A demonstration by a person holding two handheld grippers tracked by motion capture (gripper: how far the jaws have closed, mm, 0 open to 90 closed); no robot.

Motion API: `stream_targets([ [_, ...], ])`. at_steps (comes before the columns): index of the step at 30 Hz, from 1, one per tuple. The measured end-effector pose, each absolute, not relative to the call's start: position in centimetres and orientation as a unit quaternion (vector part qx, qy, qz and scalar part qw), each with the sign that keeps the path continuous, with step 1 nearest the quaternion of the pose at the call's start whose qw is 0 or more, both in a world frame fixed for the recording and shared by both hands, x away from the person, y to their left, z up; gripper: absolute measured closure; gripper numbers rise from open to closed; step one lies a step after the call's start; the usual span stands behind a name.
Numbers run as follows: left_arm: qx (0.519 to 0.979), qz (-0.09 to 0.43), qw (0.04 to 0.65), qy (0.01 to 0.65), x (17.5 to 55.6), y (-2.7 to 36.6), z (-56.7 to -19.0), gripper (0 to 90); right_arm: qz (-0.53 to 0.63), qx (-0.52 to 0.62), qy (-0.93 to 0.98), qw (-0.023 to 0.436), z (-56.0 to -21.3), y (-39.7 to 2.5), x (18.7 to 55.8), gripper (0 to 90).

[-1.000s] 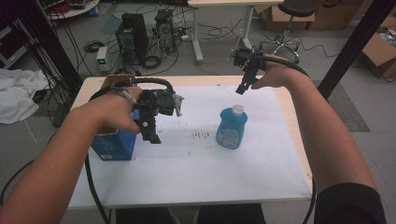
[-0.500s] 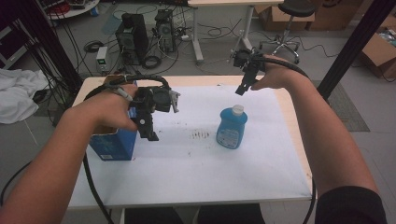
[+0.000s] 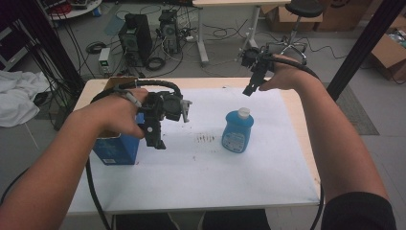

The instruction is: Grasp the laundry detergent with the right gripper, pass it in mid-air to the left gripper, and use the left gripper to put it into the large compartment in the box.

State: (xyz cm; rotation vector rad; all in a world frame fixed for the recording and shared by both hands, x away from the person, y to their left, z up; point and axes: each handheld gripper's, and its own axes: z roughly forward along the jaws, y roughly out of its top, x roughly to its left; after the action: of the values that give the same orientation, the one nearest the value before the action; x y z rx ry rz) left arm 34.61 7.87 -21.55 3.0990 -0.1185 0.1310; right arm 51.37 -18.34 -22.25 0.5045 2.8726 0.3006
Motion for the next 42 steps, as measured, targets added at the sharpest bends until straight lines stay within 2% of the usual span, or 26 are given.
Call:
stream_targets([
  [15,0.998,0.04,0.017,-0.034,34.5,7.7,-21.9,0.1,0.11,0.184,0.97,0.111,-21.6,-20.5,50.5,0.0],
  [24,0.998,0.049,0.021,-0.037,33.9,7.7,-21.7,0.1,0.133,0.183,0.967,0.115,-21.4,-23.1,48.7,0.0],
  [32,0.998,0.051,0.024,-0.041,33.3,7.7,-21.7,0.1,0.186,0.182,0.959,0.107,-22.4,-26.0,45.8,0.0],
  [42,0.997,0.056,0.027,-0.05,32.5,7.5,-21.3,0.1,0.283,0.174,0.938,0.094,-25.9,-29.0,42.6,0.0],
])
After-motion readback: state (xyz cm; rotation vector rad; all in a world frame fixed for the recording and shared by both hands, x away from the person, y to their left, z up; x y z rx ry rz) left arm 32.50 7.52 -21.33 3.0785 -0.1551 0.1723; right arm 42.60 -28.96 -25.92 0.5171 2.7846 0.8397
